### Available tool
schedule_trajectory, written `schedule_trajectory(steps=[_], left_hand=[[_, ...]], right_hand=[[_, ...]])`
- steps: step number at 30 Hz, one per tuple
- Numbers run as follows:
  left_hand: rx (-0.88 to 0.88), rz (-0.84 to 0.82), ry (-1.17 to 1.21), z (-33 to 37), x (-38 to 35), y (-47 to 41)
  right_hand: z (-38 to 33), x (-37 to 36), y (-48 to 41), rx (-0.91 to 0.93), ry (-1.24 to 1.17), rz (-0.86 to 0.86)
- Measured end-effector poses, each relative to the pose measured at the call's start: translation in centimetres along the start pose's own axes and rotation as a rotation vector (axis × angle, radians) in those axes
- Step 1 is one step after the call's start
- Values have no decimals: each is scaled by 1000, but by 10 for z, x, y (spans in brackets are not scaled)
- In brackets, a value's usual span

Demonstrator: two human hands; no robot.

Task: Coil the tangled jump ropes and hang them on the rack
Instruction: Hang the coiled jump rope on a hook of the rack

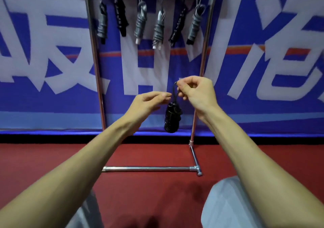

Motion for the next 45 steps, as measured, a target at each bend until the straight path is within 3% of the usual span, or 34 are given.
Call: schedule_trajectory(steps=[10, 15, 17, 20, 25, 32, 42, 45], left_hand=[[-293, 101, -281, 136, -26, -69], [-463, 249, -644, 202, -19, -109], [-470, 290, -681, 217, -11, -131], [-442, 341, -633, 228, 13, -170], [-383, 325, -315, 233, 55, -229], [-333, 284, -250, 226, 81, -302], [-244, 411, -272, 214, 105, -377], [-228, 444, -262, 201, 111, -386]], right_hand=[[-85, 51, -67, 188, 126, 177], [-107, 44, -123, 157, 2, 206], [-116, 37, -152, 159, -27, 198], [-128, 21, -191, 157, -190, 88], [-131, -15, -249, 100, -425, -90], [-128, -42, -331, 67, -367, 21], [-108, -52, -398, -5, -272, 206], [-99, -58, -405, 22, -216, 178]])
Point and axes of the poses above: each hand's wrist, its own y-axis away from the middle knuckle, its own x-axis out of the back of the hand, z = x × y, the point moved 8 cm from there along -y, towards the middle knuckle, and after that the axes turned 6 degrees about y, right-handed, at the moved point
